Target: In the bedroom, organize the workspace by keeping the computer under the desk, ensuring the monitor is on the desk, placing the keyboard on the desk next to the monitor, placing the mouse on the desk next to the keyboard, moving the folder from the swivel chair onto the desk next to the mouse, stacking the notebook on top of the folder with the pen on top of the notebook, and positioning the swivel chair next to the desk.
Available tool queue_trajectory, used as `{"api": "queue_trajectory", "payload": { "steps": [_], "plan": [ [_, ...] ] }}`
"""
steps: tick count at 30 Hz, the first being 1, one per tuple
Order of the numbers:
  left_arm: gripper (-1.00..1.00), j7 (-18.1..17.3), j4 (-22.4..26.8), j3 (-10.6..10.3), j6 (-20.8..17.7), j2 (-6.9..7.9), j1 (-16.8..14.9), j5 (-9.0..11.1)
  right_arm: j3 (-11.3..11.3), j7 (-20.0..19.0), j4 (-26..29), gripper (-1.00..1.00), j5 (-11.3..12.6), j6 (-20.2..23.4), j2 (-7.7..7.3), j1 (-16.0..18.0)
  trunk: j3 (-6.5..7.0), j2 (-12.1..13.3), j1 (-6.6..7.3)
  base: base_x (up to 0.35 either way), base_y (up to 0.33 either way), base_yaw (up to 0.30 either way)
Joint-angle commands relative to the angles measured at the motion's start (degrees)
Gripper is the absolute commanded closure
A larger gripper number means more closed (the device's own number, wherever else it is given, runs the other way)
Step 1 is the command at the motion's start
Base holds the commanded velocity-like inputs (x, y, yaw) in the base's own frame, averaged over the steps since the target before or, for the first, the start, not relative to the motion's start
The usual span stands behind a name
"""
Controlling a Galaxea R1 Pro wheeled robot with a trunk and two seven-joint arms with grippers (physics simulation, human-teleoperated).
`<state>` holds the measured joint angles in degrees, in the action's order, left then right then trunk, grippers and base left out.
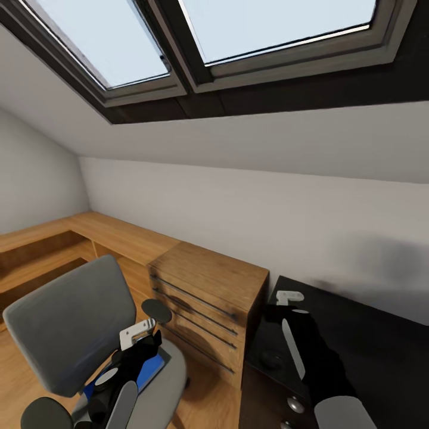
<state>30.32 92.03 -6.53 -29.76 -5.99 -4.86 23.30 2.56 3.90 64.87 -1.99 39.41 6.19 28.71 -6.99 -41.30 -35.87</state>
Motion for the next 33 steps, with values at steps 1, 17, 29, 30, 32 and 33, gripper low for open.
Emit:
{"api": "queue_trajectory", "payload": {
  "steps": [1,17,29,30,32,33],
  "plan": [
    [-1.0,0.6,0.1,-0.1,-0.1,0.01,-0.1,0.6,0.1,0.0,0.1,-1.0,-0.2,0.3,0.09,0.0,-0.1,-0.1,-0.01,0.0,0.0,0.0],
    [-1.0,0.4,-0.3,-0.2,-0.1,0.02,-0.1,0.5,0.0,-0.1,0.1,-1.0,-0.2,0.4,0.23,0.0,0.39,-0.1,-0.01,-0.001,0.0,-0.082],
    [-1.0,0.4,-0.3,-0.2,-0.1,0.02,-0.1,0.6,0.0,0.0,-0.2,-1.0,-0.2,0.1,0.23,0.0,1.11,-0.1,-0.01,-0.203,0.125,-0.225],
    [-1.0,0.4,-0.3,-0.2,-0.1,0.02,-0.1,0.6,0.0,0.0,-0.2,-1.0,-0.2,0.1,0.23,0.0,1.16,-0.1,-0.01,-0.268,0.201,-0.254],
    [-1.0,0.4,-0.3,-0.2,-0.1,0.02,-0.1,0.6,0.0,0.0,-0.2,-1.0,-0.2,0.1,0.23,0.0,1.24,-0.1,-0.01,-0.265,0.214,-0.263],
    [-1.0,0.4,-0.3,-0.2,-0.1,0.02,-0.1,0.6,0.0,0.0,-0.3,-1.0,-0.2,0.1,0.23,0.0,1.27,-0.1,-0.01,-0.261,0.224,-0.273]
  ]
}}
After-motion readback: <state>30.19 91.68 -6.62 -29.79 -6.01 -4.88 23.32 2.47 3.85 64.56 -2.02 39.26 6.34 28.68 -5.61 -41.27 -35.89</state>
